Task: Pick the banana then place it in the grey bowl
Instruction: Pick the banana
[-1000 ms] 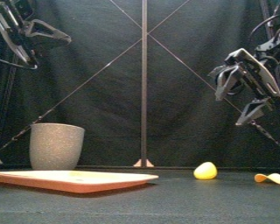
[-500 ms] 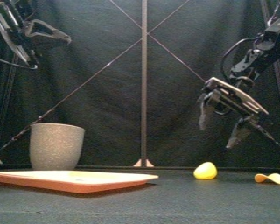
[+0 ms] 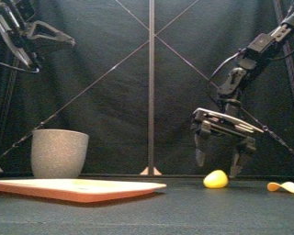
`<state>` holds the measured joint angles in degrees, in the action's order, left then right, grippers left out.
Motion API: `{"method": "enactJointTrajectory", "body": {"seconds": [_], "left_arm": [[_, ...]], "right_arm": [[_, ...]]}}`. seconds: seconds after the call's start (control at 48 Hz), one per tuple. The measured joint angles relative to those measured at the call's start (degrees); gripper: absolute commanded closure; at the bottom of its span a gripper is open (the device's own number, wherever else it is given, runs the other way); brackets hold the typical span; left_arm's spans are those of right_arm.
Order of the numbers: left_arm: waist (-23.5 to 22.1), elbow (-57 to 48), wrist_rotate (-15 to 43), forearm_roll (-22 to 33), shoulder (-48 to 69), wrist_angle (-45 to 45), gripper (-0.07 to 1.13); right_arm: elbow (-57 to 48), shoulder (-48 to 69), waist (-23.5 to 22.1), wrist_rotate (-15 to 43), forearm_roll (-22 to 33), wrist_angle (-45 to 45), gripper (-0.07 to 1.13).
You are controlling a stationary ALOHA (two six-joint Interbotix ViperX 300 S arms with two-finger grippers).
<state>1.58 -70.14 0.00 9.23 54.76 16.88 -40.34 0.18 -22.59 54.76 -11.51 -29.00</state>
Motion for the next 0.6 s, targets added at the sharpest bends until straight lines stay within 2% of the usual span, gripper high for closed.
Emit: {"method": "enactJointTrajectory", "body": {"seconds": [0.167,0.354,0.458,0.604], "left_arm": [[0.0,-0.1,0.1,0.0,0.0,0.0,1.07],[0.1,-0.1,0.1,0.0,0.0,0.0,1.07],[0.1,-0.1,0.1,-0.1,0.0,0.0,1.07],[0.1,-0.4,0.1,-0.1,0.0,0.0,1.07]], "right_arm": [[2.4,-2.5,1.0,6.8,5.8,-1.6,0.04],[3.9,-4.6,2.3,9.2,8.4,-3.1,0.09],[4.4,-5.7,3.0,9.8,8.6,-3.7,0.21],[5.0,-6.5,3.5,9.9,8.8,-3.9,0.47]]}}
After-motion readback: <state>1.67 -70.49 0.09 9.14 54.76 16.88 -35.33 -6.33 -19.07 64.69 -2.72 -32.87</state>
